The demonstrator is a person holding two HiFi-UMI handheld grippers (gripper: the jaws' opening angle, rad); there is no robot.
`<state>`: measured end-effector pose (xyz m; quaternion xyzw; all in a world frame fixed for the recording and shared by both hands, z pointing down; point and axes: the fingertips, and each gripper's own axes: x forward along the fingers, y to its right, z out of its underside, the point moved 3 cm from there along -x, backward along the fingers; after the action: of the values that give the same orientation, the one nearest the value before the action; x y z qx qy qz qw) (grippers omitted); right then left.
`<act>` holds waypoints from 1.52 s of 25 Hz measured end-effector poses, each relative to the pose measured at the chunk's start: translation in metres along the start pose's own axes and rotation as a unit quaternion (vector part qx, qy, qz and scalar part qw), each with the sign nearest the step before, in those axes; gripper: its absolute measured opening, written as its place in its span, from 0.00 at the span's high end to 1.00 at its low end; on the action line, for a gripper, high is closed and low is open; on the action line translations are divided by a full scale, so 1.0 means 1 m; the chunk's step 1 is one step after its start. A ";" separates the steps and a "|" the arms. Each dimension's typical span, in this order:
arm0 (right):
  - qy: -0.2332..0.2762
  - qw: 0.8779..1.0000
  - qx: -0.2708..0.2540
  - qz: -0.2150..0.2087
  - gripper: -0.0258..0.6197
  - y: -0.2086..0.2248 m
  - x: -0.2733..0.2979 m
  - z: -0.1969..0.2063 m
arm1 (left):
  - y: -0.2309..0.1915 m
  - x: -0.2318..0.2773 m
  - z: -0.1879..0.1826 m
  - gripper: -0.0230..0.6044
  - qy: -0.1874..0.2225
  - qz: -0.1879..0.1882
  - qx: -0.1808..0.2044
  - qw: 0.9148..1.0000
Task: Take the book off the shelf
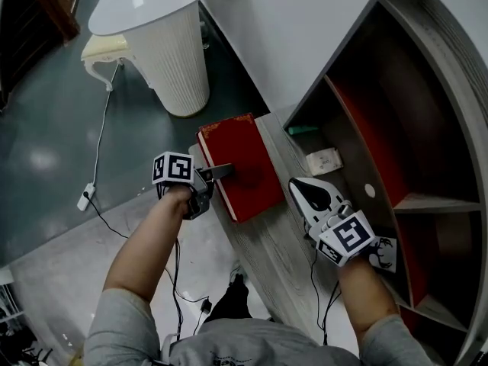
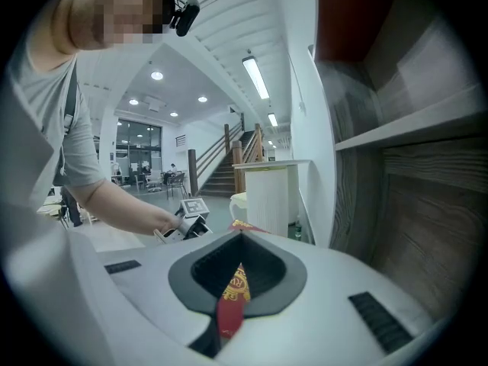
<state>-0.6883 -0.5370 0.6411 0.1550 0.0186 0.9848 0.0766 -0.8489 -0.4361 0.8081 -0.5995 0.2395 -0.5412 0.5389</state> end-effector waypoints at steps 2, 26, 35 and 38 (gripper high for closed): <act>-0.002 1.000 0.001 0.000 0.94 0.000 0.002 0.000 | -0.006 0.001 -0.003 0.56 -0.006 -0.002 -0.015 1.000; -0.015 1.000 0.014 0.000 0.94 0.003 0.010 0.007 | -0.048 0.010 -0.031 0.27 0.013 -0.258 0.191 0.947; -0.016 1.000 0.016 -0.001 0.94 -0.002 0.011 0.005 | -0.050 0.011 -0.030 0.26 0.047 -0.274 0.219 0.935; -0.015 1.000 0.015 -0.001 0.94 -0.005 0.010 0.004 | -0.047 0.011 -0.031 0.26 0.050 -0.275 0.224 0.934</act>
<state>-0.6954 -0.5304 0.6475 0.1704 0.0326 0.9819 0.0760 -0.8875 -0.4430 0.8496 -0.4777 -0.0359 -0.7372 0.4765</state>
